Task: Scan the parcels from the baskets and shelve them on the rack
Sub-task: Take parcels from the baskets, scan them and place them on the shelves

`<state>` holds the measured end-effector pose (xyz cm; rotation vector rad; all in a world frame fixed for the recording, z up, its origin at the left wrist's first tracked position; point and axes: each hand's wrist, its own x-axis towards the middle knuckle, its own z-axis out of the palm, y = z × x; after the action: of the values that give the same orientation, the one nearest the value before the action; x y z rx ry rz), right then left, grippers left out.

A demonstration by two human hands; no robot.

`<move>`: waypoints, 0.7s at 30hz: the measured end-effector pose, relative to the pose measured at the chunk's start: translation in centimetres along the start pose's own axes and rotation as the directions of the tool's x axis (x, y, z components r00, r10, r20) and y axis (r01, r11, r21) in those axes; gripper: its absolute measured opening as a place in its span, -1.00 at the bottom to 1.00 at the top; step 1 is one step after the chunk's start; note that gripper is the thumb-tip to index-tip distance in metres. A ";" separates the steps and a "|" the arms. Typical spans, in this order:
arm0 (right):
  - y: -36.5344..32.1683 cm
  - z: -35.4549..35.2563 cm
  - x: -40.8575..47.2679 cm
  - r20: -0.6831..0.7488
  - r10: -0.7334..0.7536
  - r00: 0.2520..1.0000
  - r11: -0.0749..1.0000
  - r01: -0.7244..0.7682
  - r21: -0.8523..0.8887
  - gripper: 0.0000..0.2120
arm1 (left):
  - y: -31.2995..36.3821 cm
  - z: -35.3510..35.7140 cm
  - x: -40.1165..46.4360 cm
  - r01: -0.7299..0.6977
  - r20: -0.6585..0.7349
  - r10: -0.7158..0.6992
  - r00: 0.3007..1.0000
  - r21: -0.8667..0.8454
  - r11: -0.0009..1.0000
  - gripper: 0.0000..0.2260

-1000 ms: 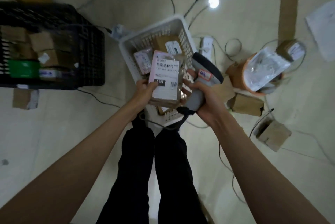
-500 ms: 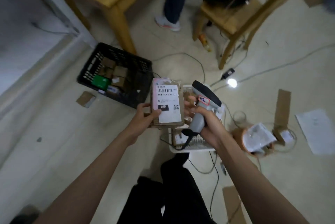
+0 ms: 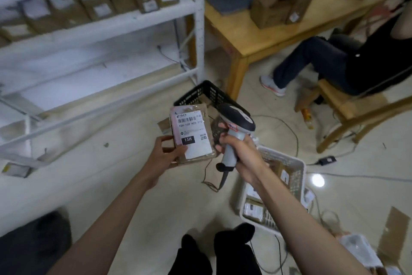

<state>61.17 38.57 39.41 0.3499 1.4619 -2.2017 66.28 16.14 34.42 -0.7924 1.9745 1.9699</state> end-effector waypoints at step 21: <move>-5.8 22.8 -1.5 0.611 -0.174 0.772 0.833 0.446 -0.327 -0.77 | 8.6 -16.4 -10.3 -0.402 -0.673 0.283 0.684 -0.024 0.915 -0.40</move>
<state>60.51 19.97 53.84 -0.7120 1.6932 -1.8512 73.54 1.76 48.16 -1.4176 2.5159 2.3160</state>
